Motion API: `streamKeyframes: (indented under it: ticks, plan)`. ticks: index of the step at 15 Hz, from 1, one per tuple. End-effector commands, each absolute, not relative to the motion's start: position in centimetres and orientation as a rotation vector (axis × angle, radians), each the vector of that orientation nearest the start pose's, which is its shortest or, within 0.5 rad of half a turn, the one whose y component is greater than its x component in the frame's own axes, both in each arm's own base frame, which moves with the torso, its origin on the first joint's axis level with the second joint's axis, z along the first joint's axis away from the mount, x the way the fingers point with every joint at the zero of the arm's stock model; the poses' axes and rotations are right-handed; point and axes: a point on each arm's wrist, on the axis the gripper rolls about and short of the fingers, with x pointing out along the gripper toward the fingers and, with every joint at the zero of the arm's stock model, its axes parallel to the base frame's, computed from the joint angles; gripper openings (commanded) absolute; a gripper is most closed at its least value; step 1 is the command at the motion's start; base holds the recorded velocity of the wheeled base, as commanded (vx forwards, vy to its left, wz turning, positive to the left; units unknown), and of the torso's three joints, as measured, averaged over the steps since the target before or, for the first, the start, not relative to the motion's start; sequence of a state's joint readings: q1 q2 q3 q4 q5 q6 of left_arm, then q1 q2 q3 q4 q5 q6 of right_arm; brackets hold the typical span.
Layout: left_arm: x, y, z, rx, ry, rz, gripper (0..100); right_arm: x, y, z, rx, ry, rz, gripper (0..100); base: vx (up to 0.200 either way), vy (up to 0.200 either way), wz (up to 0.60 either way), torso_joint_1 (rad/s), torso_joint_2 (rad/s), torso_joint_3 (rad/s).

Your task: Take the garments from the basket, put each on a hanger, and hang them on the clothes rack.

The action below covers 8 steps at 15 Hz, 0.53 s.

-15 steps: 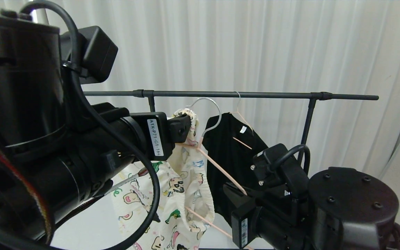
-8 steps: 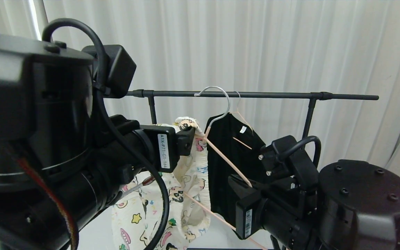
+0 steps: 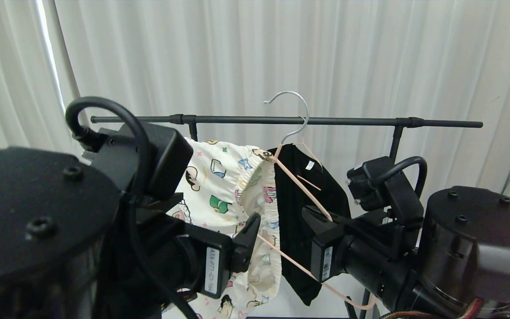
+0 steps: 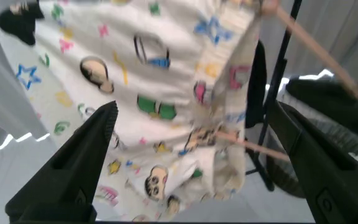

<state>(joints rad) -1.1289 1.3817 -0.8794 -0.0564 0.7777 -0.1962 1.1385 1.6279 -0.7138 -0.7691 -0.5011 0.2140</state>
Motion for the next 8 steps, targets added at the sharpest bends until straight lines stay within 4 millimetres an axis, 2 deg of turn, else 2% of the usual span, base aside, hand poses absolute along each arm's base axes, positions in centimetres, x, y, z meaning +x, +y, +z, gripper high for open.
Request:
streamKeyframes:
  ticks: [1,3,5,7,8]
  plan:
    - [9.8,-17.7,22.5,0.224,0.295,-0.321,100,12.7,24.6,19.5,0.091,0.160,0.618,0,0.000,0.000,0.00,0.000,0.00,0.000]
    - [8.6,-15.0,21.8,0.316,0.281,-0.366,100,12.4,23.6,18.8,0.054,0.170,0.610,0,0.000,0.000,0.00,0.000,0.00,0.000]
    - [7.6,-12.1,21.3,0.356,0.266,-0.486,100,11.6,22.1,18.2,0.027,0.183,0.618,0,0.000,0.000,0.00,0.000,0.00,0.000]
    - [6.9,-10.2,21.4,0.311,0.246,-0.609,100,10.6,20.4,17.9,0.005,0.188,0.652,0,0.000,0.000,0.00,0.000,0.00,0.000]
    - [7.1,-9.9,21.4,0.305,0.247,-0.608,100,10.0,19.6,17.7,-0.011,0.188,0.695,0,0.000,0.000,0.00,0.000,0.00,0.000]
